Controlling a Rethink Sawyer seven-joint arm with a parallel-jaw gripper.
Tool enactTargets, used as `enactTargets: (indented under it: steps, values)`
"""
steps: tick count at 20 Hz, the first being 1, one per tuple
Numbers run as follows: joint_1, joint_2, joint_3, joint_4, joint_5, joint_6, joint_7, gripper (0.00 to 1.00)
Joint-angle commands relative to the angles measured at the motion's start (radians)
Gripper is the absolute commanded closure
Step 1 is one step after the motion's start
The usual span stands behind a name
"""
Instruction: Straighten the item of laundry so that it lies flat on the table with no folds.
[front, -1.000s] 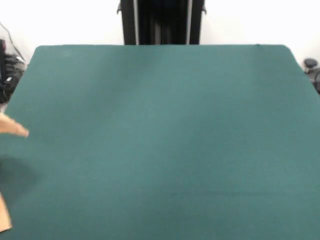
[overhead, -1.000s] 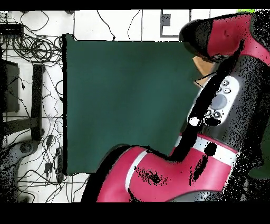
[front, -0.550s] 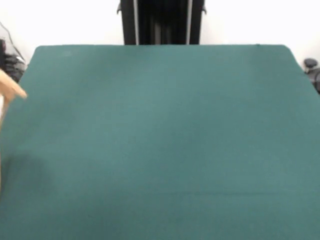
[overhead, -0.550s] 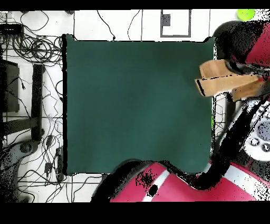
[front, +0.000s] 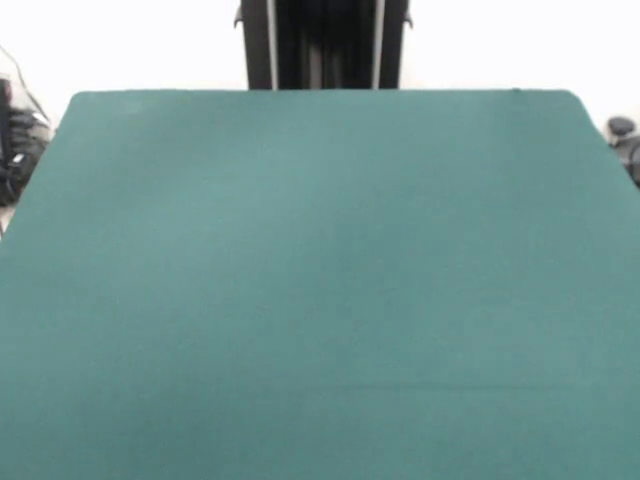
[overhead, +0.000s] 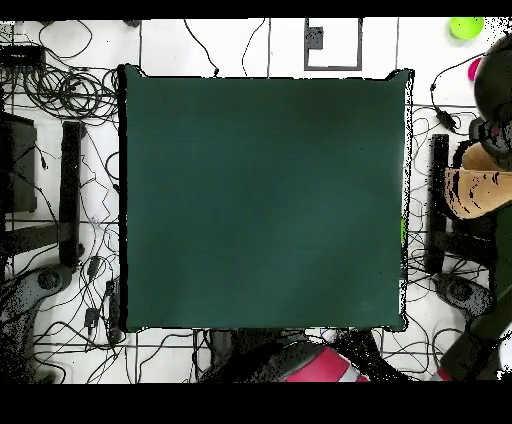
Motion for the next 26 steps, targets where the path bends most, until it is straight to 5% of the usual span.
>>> enactTargets:
  steps: [1,8,14,18,23,26]
  values:
    - [0.099,-0.037,0.109,0.107,0.115,0.282,-0.080,1.00]
    - [0.092,-0.094,0.103,0.200,0.080,0.179,-0.165,1.00]
    - [-0.179,-0.175,0.197,0.230,0.052,-0.043,-0.714,1.00]
    - [-0.326,-0.134,0.308,0.111,0.087,-0.032,-1.001,1.00]
    - [-0.478,0.109,0.438,-0.343,0.115,0.102,-1.388,1.00]
    - [-0.510,0.164,0.470,-0.416,0.148,0.064,-1.528,1.00]
